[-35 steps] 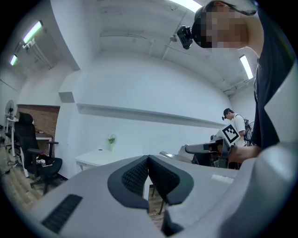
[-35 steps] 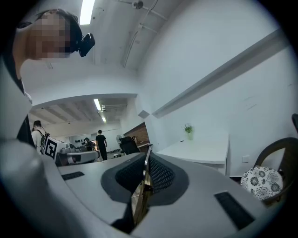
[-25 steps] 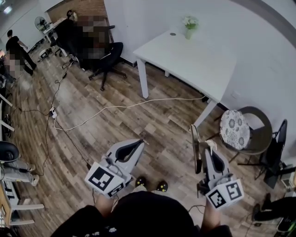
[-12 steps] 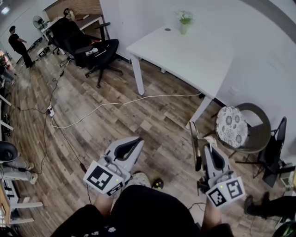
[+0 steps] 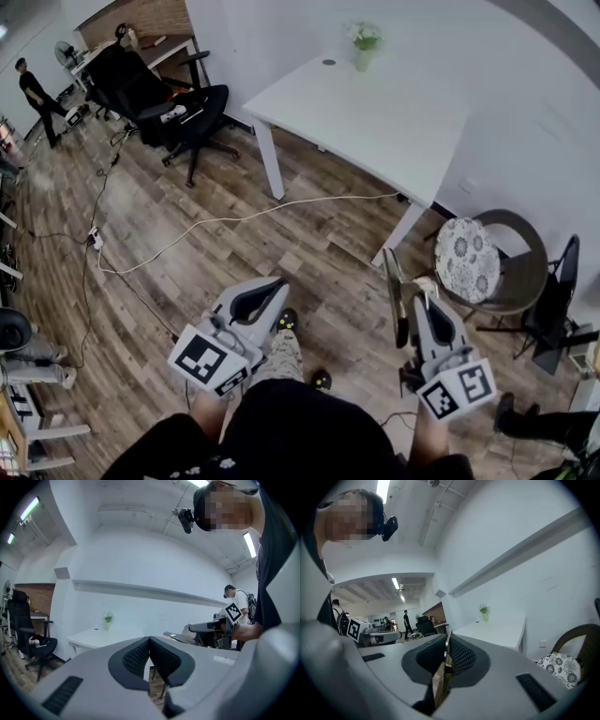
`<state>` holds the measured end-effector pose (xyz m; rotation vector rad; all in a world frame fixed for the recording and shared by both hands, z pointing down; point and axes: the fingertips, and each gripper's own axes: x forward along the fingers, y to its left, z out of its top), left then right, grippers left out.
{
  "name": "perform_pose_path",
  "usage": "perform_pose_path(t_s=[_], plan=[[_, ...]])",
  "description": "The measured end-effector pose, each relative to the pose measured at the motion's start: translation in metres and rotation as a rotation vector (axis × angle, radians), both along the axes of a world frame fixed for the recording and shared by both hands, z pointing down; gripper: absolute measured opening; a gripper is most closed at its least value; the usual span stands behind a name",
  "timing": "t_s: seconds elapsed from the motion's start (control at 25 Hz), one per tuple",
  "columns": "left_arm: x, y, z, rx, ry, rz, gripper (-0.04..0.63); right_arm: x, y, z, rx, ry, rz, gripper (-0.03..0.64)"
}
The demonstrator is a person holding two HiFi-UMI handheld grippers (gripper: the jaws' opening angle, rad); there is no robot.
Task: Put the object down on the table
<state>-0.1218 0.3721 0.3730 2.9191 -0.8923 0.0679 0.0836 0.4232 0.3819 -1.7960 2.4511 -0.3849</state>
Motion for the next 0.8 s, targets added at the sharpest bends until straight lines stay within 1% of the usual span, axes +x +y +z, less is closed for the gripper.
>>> perform_pose_path(t_s=[0.2,0.4,0.6,0.8], plan=[[0.003,-0.048,0.0,0.002,0.015,0.044,0.0,0.002,-0.04,0.001,0.0,0.012,0.048,0.02],[0.002,-0.102,-0.001,-0.004,0.025,0.07,0.0,0.001,-0.088,-0.001,-0.002,0.016,0.082,0.02],[-0.006,-0.153,-0.003,-0.009,0.031,0.075,0.0,-0.007,-0.135,-0.007,0.002,0.014,0.089,0.02],[-0.019,-0.191,0.001,-0.02,0.033,0.075,0.0,-0.017,-0.172,-0.005,-0.009,0.018,0.098,0.02]])
